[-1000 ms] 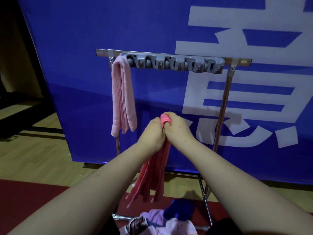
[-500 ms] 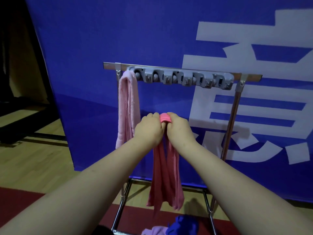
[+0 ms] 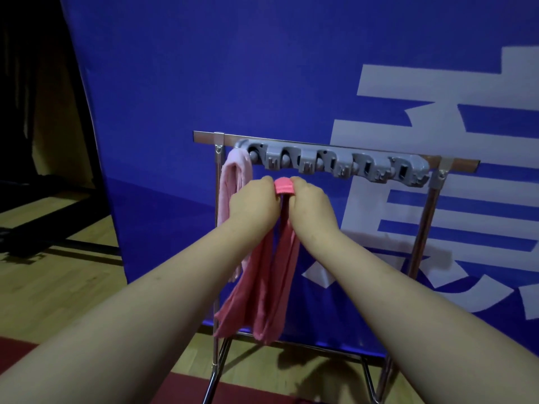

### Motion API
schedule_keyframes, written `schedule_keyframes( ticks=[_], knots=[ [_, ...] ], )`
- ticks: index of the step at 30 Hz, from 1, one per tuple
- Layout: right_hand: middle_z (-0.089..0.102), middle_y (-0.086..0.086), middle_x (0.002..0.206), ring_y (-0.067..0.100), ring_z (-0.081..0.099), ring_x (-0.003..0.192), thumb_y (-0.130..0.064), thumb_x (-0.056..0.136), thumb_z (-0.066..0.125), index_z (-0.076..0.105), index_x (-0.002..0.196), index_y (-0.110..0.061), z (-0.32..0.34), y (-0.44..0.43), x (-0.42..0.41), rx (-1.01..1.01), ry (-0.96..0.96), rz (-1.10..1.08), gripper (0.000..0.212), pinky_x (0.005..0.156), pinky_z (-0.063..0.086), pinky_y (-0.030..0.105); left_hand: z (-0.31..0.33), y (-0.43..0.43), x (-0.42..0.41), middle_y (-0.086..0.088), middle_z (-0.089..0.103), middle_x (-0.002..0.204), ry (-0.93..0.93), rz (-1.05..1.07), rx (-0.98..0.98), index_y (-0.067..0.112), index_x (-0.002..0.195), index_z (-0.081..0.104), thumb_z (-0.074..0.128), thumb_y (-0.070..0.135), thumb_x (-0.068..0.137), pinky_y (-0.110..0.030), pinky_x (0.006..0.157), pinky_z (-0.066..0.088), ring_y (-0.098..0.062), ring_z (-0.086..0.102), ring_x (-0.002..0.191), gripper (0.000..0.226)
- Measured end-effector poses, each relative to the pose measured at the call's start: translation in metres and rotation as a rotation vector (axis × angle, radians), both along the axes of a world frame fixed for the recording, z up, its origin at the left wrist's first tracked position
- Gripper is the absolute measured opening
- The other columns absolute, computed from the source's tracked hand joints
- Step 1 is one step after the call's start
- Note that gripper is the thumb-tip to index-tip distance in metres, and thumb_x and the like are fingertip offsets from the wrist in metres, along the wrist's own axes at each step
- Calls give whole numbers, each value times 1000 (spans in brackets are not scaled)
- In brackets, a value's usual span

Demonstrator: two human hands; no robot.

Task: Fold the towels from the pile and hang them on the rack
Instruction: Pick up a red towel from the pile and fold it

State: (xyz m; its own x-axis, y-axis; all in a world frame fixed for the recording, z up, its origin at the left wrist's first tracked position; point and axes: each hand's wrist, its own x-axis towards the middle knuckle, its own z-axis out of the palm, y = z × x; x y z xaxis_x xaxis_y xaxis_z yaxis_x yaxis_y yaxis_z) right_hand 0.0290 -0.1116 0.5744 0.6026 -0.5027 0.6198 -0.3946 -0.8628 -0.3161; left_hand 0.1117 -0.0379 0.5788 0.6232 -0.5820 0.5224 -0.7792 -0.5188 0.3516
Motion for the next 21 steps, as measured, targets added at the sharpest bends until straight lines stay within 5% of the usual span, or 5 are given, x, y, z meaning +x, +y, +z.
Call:
schedule_keyframes(
  ticks=[6, 10, 13, 17, 21],
  knots=[
    [64, 18, 100, 39, 61, 88, 0, 91, 39, 57, 111, -6, 24, -8, 23, -132, -53, 17, 28, 66, 46, 40, 33, -6, 17, -15, 64, 106, 38, 45, -46, 1, 116, 53, 48, 6, 95, -36, 68, 43, -34, 64, 95, 22],
    [64, 16, 104, 38, 61, 90, 4, 87, 40, 57, 112, -7, 43, -17, 36, -206, -39, -11, 32, 63, 39, 37, 42, -7, 29, -13, 56, 97, -19, 24, -164, 5, 111, 51, 45, 10, 96, -39, 79, 49, -31, 56, 87, 17],
    [62, 15, 104, 37, 60, 91, 2, 89, 42, 56, 111, -7, 55, -23, 44, -269, -30, -24, 27, 66, 39, 37, 53, -20, 41, -11, 58, 91, -18, 41, -194, 7, 103, 47, 50, 4, 89, -47, 71, 55, -33, 60, 78, 14],
    [58, 14, 104, 34, 58, 92, -1, 91, 45, 55, 108, -6, 65, -33, 56, -340, 17, -75, 20, 66, 30, 33, 65, -30, 49, -17, 61, 99, -39, 45, -106, 5, 104, 47, 51, -2, 87, -53, 71, 54, -38, 62, 89, 19],
    [55, 14, 108, 33, 58, 96, 1, 92, 45, 58, 107, -3, 57, -40, 68, -343, 129, -102, 21, 65, 33, 33, 77, -41, 52, -23, 60, 103, 315, 265, 155, 2, 104, 54, 58, -6, 83, -61, 88, 46, -47, 58, 105, 22]
  ],
)
